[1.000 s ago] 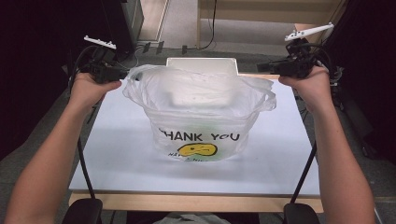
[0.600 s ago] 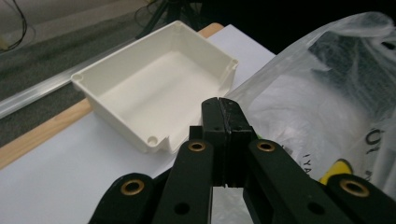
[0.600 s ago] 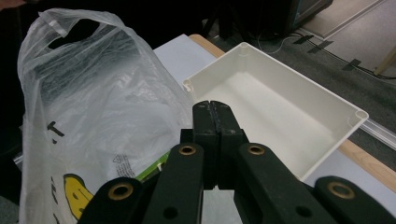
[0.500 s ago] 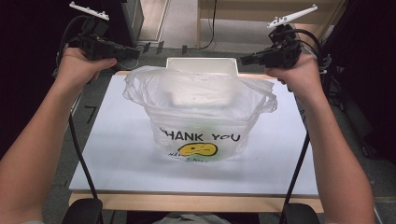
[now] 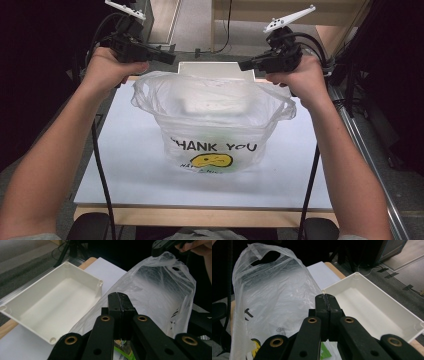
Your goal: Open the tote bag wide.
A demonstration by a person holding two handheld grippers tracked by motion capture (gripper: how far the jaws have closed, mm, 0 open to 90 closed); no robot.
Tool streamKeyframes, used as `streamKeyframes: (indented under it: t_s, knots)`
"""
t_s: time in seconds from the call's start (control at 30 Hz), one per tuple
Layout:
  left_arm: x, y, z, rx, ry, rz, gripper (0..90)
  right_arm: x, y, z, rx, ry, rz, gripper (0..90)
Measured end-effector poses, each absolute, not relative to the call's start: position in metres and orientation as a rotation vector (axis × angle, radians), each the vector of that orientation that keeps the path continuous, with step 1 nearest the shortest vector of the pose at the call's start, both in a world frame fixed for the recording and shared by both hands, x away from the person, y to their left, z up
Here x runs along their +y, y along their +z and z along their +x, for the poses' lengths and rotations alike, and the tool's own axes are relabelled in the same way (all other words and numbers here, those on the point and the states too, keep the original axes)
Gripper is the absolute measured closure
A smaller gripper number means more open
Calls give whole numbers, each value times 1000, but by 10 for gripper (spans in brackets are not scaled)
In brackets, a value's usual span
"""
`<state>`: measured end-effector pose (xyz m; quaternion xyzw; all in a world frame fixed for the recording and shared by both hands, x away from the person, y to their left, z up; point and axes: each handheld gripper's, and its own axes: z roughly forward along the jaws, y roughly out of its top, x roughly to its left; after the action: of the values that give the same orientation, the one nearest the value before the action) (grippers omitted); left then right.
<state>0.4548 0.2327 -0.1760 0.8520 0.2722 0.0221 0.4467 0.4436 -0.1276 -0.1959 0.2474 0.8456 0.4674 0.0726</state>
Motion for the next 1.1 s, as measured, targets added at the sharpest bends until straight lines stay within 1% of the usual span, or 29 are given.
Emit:
streamKeyframes:
  t_s: [0.1, 0.33, 0.43, 0.6, 0.9, 1.1]
  knots:
    - [216, -175, 454, 652, 54, 2134, 900, -119, -196, 445, 2547, 1421, 745, 900]
    - [195, -180, 452, 619, 34, 2148, 900, -100, -198, 447, 2553, 1445, 710, 900]
    - [187, -188, 452, 604, 36, 2173, 900, -91, -205, 448, 2583, 1423, 698, 900]
    - [178, -206, 452, 607, 3, 2204, 900, -82, -222, 449, 2637, 1377, 694, 900]
    - [169, -237, 450, 620, -21, 2266, 900, -81, -254, 450, 2693, 1359, 722, 900]
    - [165, -252, 446, 614, -33, 2294, 900, -83, -266, 448, 2702, 1354, 745, 900]
